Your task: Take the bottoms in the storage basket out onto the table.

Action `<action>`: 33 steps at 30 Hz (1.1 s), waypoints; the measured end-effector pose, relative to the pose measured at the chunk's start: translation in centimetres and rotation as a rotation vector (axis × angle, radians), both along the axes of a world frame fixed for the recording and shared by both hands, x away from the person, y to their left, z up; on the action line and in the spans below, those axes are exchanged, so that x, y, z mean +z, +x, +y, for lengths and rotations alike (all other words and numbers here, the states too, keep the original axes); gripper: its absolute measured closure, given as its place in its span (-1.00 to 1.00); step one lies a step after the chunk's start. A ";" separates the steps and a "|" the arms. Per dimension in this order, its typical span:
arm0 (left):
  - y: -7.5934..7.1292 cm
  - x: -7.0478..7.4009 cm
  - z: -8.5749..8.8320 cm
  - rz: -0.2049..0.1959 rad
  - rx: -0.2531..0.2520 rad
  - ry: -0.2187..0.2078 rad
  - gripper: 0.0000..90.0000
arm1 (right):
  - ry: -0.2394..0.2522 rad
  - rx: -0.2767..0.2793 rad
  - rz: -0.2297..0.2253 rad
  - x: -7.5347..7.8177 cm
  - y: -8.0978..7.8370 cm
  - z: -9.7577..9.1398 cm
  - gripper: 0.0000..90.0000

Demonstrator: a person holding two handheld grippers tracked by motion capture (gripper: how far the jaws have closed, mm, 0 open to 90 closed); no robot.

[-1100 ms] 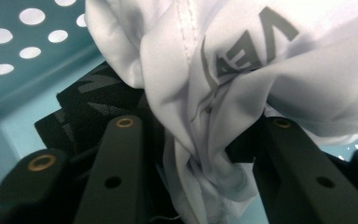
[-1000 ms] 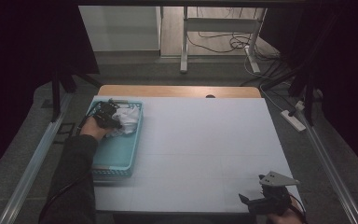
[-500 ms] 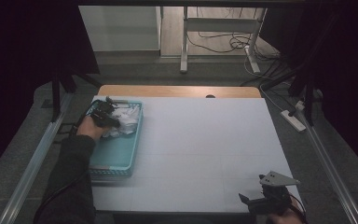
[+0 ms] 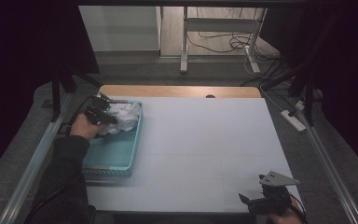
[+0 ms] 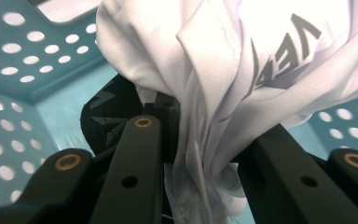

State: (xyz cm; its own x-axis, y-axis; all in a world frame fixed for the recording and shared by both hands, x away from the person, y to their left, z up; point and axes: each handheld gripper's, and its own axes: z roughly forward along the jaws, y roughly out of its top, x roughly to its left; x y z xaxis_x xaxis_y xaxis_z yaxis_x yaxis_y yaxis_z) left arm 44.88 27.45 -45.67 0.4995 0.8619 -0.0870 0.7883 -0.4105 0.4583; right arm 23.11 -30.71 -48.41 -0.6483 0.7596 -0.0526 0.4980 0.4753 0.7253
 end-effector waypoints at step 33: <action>-3.0 6.4 -1.8 -0.115 -0.077 -0.076 0.66 | 0.009 -0.011 -0.004 0.1 0.0 -0.1 -1.00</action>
State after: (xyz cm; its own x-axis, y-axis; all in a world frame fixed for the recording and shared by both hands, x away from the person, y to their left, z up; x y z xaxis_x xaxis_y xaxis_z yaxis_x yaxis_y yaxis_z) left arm 41.91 25.63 -39.25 0.5740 0.8140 -0.0887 0.6965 -0.4285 0.5756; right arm 23.09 -30.83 -48.36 -0.6399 0.7669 -0.0482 0.5000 0.4632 0.7318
